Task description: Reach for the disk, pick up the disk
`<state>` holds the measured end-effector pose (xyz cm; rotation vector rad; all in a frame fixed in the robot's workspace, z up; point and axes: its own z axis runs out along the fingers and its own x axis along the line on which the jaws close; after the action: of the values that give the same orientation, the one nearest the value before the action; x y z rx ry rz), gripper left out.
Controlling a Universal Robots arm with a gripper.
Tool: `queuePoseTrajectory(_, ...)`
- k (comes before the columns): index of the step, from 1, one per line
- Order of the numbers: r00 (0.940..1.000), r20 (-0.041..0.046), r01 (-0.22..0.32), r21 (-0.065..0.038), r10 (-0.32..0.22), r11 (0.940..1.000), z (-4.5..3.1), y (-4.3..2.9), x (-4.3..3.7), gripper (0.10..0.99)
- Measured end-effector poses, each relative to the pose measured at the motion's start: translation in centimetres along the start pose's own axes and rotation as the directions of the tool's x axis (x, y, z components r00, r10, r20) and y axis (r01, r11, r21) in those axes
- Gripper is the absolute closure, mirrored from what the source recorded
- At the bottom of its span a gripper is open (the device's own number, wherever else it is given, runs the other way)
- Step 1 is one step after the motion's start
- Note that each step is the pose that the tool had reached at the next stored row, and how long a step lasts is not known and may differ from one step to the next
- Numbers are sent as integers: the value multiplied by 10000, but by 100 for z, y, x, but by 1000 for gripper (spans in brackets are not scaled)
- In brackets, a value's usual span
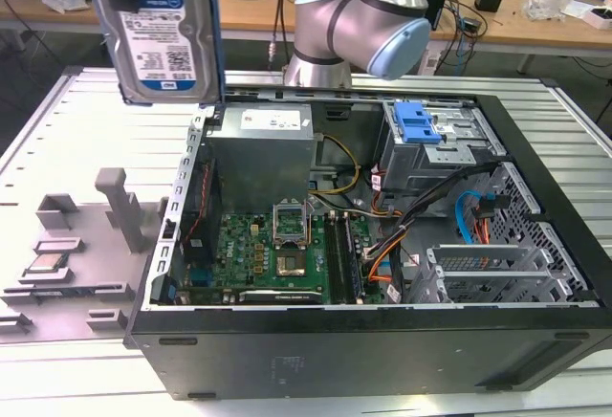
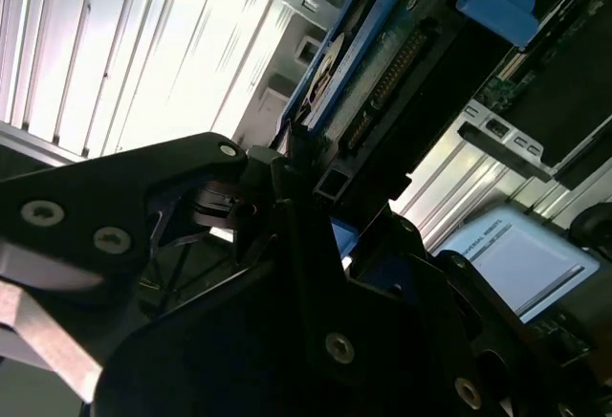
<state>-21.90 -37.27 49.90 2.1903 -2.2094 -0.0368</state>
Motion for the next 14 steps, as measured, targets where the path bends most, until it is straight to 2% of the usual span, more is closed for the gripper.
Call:
queuePoseTrajectory(3, 10000, 1, -1, 0, 1, 10000, -6, -181, -3, 722)
queuePoseTrajectory(4, 10000, 0, 2, 0, -2, 10000, -10, -265, -4, 722)
queuePoseTrajectory(6, 10000, 0, 0, -1, 0, 10000, -14, -351, -6, 722)
queuePoseTrajectory(8, 10000, 0, 0, -1, 0, 10000, -19, -496, -9, 722)
queuePoseTrajectory(12, 10000, 0, 1, -1, -1, 10000, -25, -647, -11, 722)
queuePoseTrajectory(14, 10000, 0, 2, -1, -2, 10000, -29, -766, -13, 722)
